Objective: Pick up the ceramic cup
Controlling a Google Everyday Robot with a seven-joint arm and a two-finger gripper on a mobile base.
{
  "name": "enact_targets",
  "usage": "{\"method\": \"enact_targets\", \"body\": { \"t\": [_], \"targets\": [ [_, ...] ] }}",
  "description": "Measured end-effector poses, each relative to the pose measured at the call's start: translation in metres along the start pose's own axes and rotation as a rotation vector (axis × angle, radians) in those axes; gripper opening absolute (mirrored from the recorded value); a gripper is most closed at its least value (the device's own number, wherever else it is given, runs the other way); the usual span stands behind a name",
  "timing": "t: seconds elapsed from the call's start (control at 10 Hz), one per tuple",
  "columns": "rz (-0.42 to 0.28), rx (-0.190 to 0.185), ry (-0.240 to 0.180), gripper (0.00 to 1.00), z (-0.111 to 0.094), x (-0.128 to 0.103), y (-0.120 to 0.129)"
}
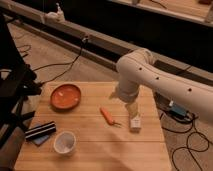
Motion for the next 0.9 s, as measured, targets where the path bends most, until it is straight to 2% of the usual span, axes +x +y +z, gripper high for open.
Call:
{"method": "enact_targets", "body": {
  "t": [0.2, 0.3, 0.4, 0.6, 0.9],
  "targets": [
    [0.0, 0.001, -0.007, 0.8, 0.001, -0.001, 0.0],
    [-0.036, -0.002, -0.032, 0.8, 0.008, -0.013, -0.004],
    [-0.082, 0.001, -0.067, 0.8, 0.016, -0.032, -0.011],
    [-0.176, 0.036, -0.134, 0.8, 0.03, -0.068, -0.023],
    [-0.321, 0.086, -0.191, 0.8, 0.04, -0.116, -0.032]
  ]
}}
